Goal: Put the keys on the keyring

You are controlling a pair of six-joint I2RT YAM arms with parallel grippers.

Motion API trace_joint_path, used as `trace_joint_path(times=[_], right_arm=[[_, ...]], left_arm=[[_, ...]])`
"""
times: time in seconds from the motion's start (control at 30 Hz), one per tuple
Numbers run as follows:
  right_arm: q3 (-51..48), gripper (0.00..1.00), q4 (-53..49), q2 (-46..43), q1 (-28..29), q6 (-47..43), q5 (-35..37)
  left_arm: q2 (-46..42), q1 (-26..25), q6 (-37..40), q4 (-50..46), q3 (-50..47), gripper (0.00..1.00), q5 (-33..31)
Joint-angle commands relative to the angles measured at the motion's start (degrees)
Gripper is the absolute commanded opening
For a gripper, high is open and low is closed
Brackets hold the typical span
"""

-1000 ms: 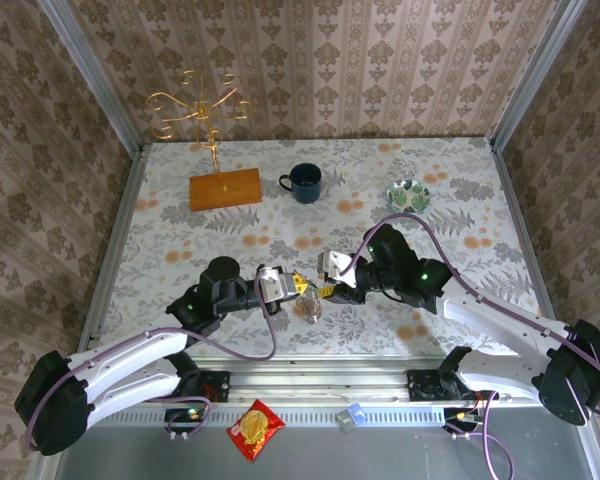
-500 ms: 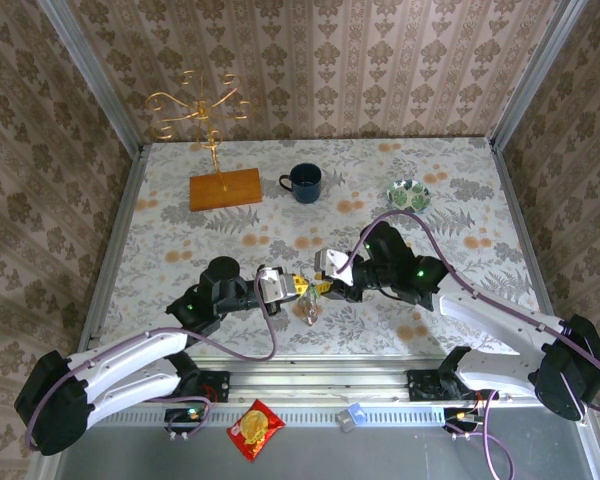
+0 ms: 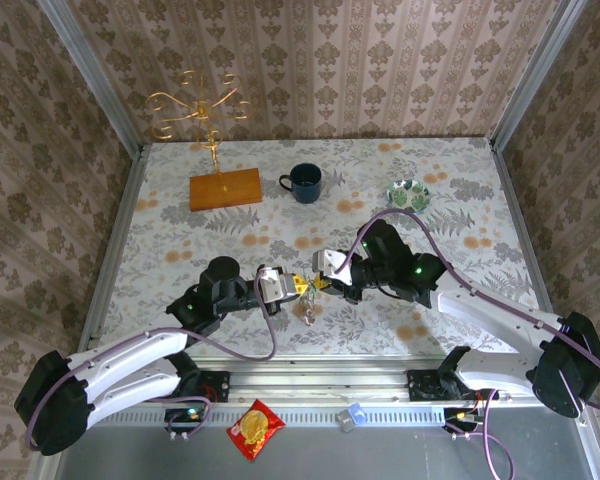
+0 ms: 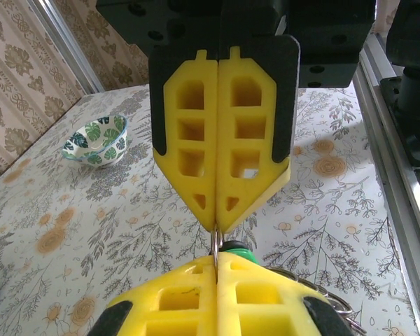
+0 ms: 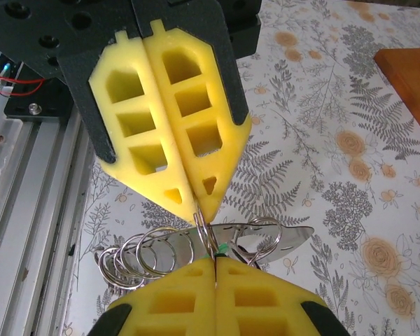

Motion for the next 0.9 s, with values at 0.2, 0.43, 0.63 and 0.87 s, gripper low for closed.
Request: trace_joint_path(times=[0.2, 0.43, 0.63, 0.87], right_arm=[[1.63, 0.00, -0.84, 1.88, -0.14, -0.09, 1.80], [-2.20, 0.24, 4.34, -2.20, -0.48, 0.78, 0.01], [-2.72, 0.26, 6.80, -0.65, -0.41, 2.81, -2.43], [-2.54, 0.20, 8.36, 0.95, -0.41, 3.55, -3.69]], left_arm=[[-0.36, -0.92, -0.46, 4.65, 0.05, 0.00, 0.34], [0.15, -1.28, -0.83, 5.51, -0.66, 0.00, -0.30], [0.21, -1.32, -1.26, 6.31, -0.81, 0.00, -0.30], [-0.27, -1.54, -1.44, 6.66, -1.35, 0.00, -0.73]])
